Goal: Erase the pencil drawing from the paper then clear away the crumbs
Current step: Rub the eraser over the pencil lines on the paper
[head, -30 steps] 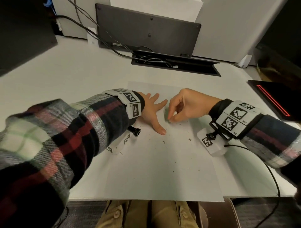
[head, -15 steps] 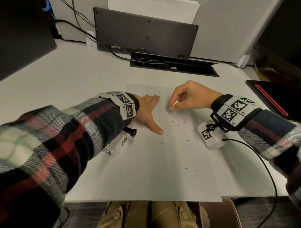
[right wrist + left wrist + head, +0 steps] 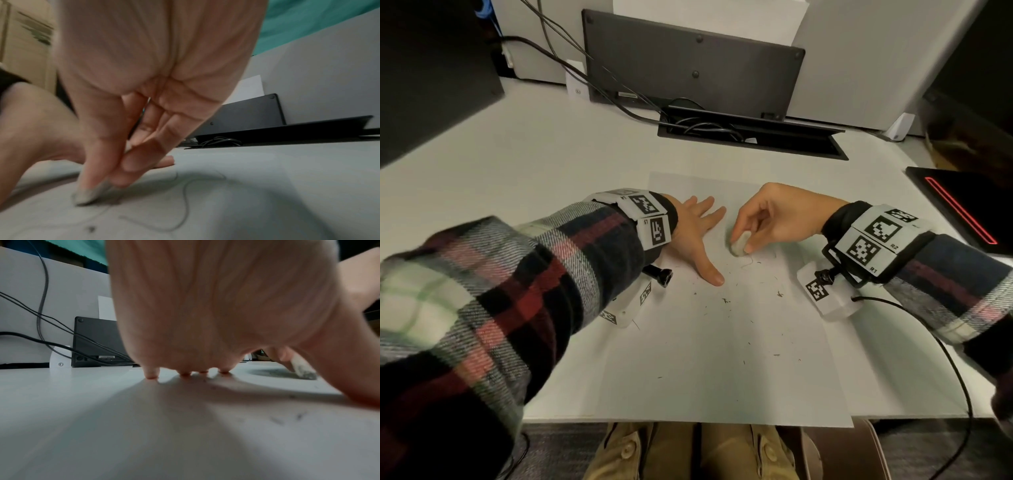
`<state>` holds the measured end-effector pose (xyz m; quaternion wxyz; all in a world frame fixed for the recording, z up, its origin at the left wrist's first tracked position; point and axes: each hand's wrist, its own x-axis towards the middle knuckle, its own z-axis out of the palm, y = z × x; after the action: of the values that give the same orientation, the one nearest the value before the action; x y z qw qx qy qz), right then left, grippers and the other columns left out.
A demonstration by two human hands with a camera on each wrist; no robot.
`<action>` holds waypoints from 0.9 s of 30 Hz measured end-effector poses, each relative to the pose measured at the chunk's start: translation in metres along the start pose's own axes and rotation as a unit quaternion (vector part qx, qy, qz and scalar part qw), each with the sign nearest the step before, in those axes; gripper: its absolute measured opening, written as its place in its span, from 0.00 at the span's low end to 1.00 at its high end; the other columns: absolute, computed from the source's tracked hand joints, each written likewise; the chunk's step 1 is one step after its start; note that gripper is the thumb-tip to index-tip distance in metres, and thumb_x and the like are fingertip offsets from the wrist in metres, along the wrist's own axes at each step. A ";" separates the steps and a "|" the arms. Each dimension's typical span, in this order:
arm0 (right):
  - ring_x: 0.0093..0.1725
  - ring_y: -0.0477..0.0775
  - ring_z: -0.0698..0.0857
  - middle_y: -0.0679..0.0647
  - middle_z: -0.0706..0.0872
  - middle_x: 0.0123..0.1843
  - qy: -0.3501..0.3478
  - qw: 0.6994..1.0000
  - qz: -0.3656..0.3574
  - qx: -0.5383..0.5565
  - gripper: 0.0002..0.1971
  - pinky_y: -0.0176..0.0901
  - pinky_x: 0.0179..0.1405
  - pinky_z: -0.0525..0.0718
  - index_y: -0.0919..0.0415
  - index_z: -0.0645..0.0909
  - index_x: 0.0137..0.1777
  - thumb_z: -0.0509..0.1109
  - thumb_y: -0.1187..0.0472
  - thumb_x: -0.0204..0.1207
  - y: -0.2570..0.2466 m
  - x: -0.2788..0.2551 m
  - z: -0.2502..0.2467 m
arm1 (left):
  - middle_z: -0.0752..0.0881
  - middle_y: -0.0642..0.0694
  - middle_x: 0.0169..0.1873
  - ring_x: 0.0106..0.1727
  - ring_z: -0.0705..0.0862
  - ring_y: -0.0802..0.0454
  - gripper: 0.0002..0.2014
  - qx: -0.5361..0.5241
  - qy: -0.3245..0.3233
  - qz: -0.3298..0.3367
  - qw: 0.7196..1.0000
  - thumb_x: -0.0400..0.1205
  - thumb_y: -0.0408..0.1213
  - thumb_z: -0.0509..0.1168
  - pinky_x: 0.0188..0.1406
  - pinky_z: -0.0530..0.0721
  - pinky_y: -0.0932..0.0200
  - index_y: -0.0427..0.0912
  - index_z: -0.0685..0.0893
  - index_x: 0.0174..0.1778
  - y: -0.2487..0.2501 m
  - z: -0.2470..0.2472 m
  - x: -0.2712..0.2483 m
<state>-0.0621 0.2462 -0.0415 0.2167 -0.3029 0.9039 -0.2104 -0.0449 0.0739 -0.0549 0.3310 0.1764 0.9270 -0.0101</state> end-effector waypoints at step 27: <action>0.35 0.45 0.83 0.57 0.90 0.39 -0.027 0.998 -0.001 -0.058 0.03 0.37 0.41 0.83 0.61 0.87 0.41 0.77 0.65 0.68 -0.010 0.005 0.003 | 0.27 0.52 0.79 0.80 0.29 0.49 0.60 0.011 0.007 -0.002 1.000 0.66 0.68 0.67 0.78 0.37 0.41 0.56 0.28 0.78 -0.001 0.000 0.000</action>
<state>-0.0595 0.2352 -0.0396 0.2230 -0.3215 0.9080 -0.1499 -0.0453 0.0733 -0.0551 0.3222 0.1781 0.9296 -0.0193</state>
